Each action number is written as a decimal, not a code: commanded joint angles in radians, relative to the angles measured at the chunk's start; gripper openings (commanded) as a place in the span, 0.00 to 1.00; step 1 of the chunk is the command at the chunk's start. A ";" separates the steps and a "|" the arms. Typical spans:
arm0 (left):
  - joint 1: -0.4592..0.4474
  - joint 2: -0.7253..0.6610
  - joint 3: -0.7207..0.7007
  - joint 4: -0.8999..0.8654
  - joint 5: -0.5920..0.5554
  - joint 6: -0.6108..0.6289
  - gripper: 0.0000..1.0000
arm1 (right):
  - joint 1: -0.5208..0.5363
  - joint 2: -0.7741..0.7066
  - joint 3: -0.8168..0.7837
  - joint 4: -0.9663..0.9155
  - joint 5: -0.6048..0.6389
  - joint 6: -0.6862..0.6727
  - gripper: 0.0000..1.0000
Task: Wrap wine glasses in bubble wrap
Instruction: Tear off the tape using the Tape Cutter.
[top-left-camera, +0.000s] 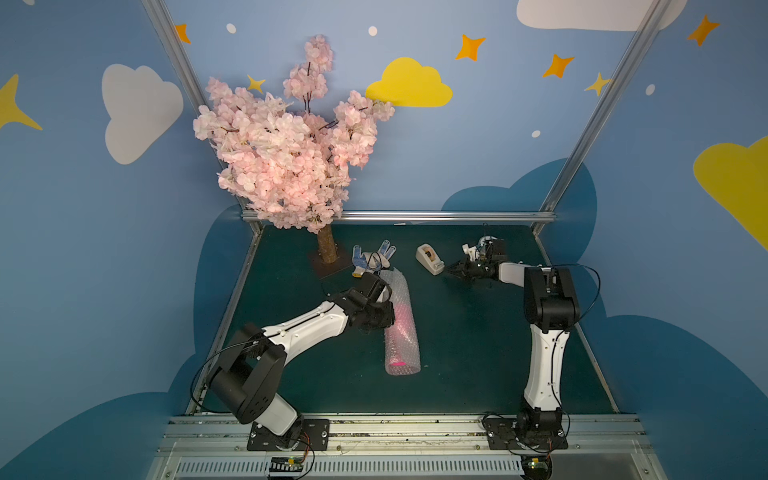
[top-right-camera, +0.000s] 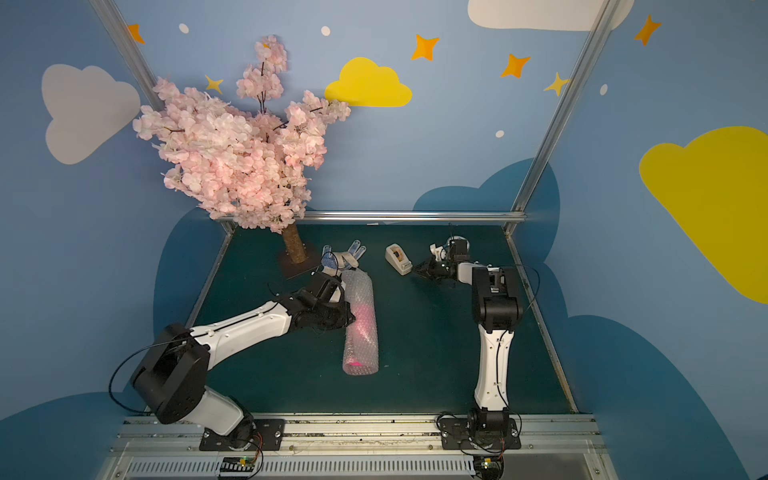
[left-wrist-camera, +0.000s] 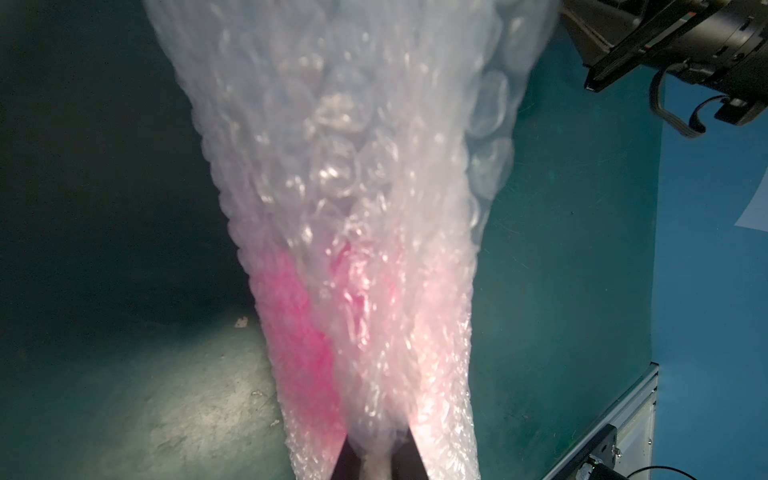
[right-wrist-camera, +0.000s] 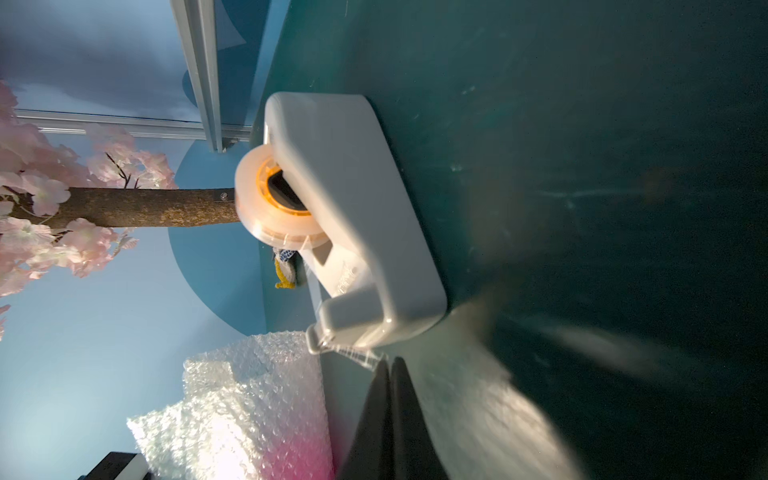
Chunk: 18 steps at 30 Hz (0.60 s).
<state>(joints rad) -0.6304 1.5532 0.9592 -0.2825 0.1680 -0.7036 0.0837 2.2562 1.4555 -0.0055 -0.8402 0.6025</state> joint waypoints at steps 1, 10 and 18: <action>0.001 0.004 -0.016 -0.009 0.001 0.004 0.12 | 0.000 -0.033 0.022 -0.122 0.082 -0.043 0.00; 0.000 0.004 -0.020 -0.006 0.001 0.002 0.12 | 0.008 -0.009 0.058 -0.197 0.145 -0.066 0.00; 0.003 0.007 -0.022 -0.003 0.002 0.004 0.12 | 0.027 0.033 0.110 -0.311 0.201 -0.112 0.00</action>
<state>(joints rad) -0.6304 1.5528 0.9550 -0.2745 0.1680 -0.7036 0.1089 2.2574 1.5562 -0.2077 -0.7139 0.5240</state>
